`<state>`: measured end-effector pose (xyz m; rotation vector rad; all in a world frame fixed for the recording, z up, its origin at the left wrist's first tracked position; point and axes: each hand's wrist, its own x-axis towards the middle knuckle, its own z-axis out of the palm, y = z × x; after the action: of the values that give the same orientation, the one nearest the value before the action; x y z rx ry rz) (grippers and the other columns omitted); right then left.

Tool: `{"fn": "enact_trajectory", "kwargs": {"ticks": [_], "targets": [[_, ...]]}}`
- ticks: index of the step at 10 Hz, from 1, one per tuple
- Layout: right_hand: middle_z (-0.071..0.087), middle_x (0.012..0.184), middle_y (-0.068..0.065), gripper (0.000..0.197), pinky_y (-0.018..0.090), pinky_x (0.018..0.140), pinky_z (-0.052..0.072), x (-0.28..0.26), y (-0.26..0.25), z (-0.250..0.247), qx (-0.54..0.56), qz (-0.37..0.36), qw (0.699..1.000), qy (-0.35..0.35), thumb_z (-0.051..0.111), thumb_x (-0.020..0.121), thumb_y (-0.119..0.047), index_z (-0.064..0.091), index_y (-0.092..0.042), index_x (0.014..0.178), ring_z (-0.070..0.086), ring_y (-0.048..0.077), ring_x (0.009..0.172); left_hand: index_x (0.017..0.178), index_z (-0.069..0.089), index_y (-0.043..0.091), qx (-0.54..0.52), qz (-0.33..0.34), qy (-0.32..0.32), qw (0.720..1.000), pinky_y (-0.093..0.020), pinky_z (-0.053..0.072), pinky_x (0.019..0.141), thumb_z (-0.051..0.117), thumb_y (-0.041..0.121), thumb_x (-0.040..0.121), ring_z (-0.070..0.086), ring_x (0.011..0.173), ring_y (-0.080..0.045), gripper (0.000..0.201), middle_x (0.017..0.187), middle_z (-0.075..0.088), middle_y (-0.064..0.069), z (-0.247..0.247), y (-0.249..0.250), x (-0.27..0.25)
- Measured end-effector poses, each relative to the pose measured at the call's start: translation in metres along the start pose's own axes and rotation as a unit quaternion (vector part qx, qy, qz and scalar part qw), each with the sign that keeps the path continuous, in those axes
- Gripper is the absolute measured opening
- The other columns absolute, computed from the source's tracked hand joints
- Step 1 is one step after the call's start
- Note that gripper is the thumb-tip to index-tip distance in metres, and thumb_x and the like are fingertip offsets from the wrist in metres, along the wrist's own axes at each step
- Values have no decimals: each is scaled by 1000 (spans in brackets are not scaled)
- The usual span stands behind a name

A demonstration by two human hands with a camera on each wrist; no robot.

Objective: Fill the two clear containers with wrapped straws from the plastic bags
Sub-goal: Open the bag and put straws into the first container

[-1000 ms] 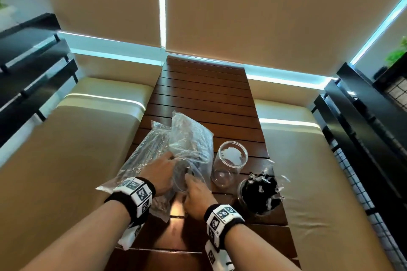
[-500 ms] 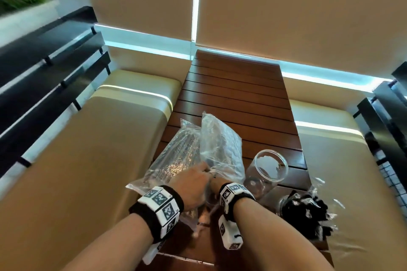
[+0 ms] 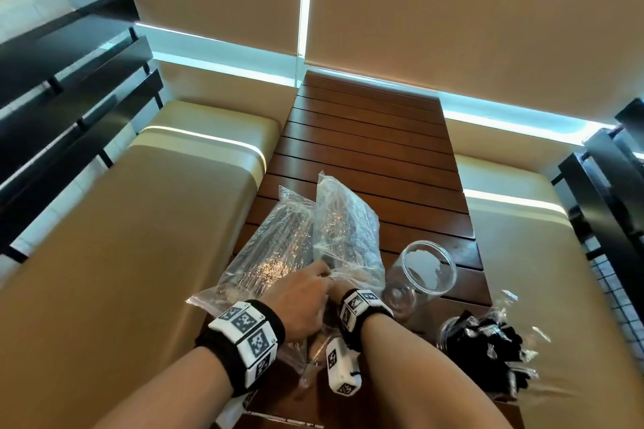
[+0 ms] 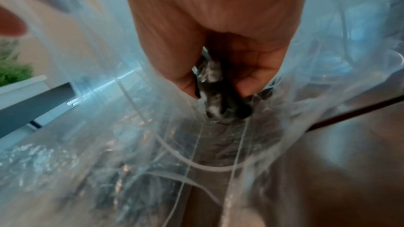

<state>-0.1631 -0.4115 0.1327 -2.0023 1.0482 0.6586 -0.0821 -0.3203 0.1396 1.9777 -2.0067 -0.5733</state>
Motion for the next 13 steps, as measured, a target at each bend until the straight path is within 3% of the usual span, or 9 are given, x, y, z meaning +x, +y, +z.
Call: {"fn": "enact_trajectory", "kwargs": {"ticks": [1, 2, 3, 4, 6, 7, 9, 11, 13], "targets": [[39, 149, 24, 39, -4, 49, 31, 28, 9, 8, 147, 13, 989, 10, 37, 104, -3, 38, 10, 141, 42, 11, 89, 127, 57, 8, 4, -20, 8, 1000, -29, 51, 95, 51, 15, 95, 57, 101, -16, 33, 131, 45, 0, -1, -5, 0], [44, 147, 22, 40, -2, 66, 36, 38, 14, 9, 177, 23, 984, 23, 39, 104, -10, 43, 4, 141, 49, 12, 91, 126, 57, 10, 6, -34, 12, 999, -29, 52, 93, 54, 17, 94, 57, 100, -15, 33, 132, 43, 2, -1, -7, 2], [53, 139, 14, 42, 26, 91, 39, 32, 25, 3, 179, 52, 979, 77, 41, 103, -25, 50, -5, 139, 53, 24, 120, 119, 59, 15, 11, -44, 20, 999, -32, 55, 88, 56, 25, 94, 59, 94, -14, 27, 127, 44, 5, -1, -4, 6], [59, 129, 10, 42, 10, 66, 38, 20, 32, -2, 211, 73, 967, 119, 42, 102, -30, 55, -9, 135, 56, 15, 92, 112, 59, 17, 16, -67, 30, 997, -36, 56, 85, 51, 23, 95, 60, 89, -16, 20, 121, 45, 6, -3, 2, 9], [68, 113, 6, 36, 35, 98, 51, 5, 38, 11, 308, 87, 930, 181, 47, 94, -47, 66, -21, 110, 61, 18, 100, 122, 57, 22, 9, -71, 31, 997, -40, 54, 89, 47, 25, 93, 60, 99, -22, 30, 125, 43, 6, -1, 15, 9], [68, 110, 13, 37, 39, 96, 52, 6, 41, 19, 311, 83, 927, 193, 45, 91, -43, 66, -16, 102, 65, 26, 103, 124, 57, 20, 4, -86, 28, 996, -41, 52, 93, 48, 23, 94, 59, 104, -22, 32, 125, 44, 3, -1, 15, 8], [66, 75, 11, 39, 30, 54, 49, -29, 49, 30, 299, 77, 939, 148, 61, 56, -32, 64, -7, 85, 62, 25, 61, 110, 61, 8, 18, -132, 19, 991, -36, 51, 91, 50, 19, 92, 59, 100, -23, 24, 120, 48, -6, -8, 13, 7], [56, 61, 1, 16, 20, 40, 37, -102, 62, 15, 166, 63, 973, 146, 69, 72, -23, 58, -12, 76, 50, 15, 45, 124, 56, 11, 34, -177, 14, 983, -36, 45, 96, 48, 15, 89, 54, 115, -29, 36, 126, 52, -11, -25, 9, 10], [56, 65, -7, 19, 16, 46, 38, -172, 67, -13, 12, -10, 984, 180, 72, 77, -26, 55, -19, 70, 52, 7, 56, 113, 62, 9, 49, -208, 36, 976, -35, 49, 94, 50, 14, 85, 59, 113, -28, 31, 123, 61, -13, -39, 13, 10]]}}
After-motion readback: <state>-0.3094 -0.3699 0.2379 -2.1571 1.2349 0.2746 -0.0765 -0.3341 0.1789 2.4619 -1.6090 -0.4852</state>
